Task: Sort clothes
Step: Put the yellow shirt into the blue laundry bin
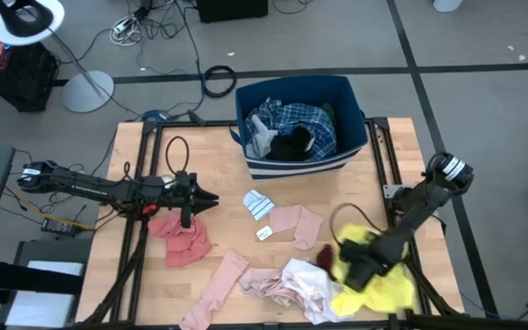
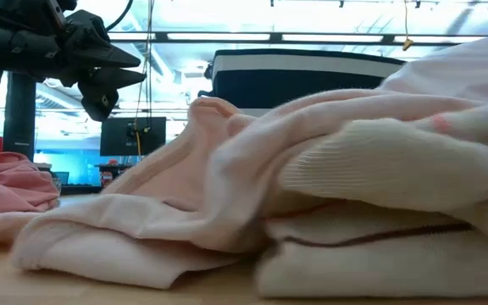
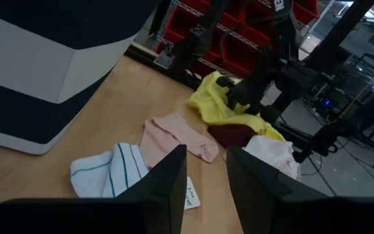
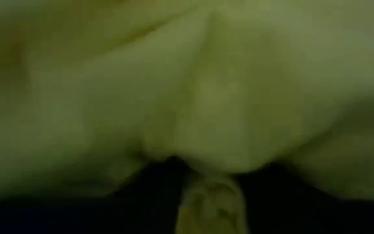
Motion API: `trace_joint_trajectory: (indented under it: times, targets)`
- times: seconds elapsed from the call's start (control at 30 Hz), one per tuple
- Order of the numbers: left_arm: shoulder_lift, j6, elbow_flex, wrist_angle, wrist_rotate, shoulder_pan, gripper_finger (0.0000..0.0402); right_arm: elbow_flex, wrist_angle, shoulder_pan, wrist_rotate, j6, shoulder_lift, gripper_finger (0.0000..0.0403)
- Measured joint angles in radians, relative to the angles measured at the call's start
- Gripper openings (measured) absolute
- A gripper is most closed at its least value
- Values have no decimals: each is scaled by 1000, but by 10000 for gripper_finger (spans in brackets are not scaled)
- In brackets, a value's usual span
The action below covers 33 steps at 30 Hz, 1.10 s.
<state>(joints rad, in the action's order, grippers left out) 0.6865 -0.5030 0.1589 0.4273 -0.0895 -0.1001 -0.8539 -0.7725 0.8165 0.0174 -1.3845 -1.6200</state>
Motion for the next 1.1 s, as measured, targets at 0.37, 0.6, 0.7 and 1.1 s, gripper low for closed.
trace_joint_trajectory:
  times: [0.37, 0.6, 0.7, 1.1]
  targets:
    - [1, -1, 0, 0, 1, 0, 115, -139, -59, -297, 260, 401, 123, 15]
    - [1, 0, 0, -2, 2, 0, 115, -347, -246, -387, 352, 559, 193, 15]
    - [1, 2, 0, -2, 3, 0, 115, -470, -308, -409, 404, 624, 208, 15]
    - [1, 4, 0, 0, 4, 0, 115, -999, -267, -610, 590, 1102, 178, 15]
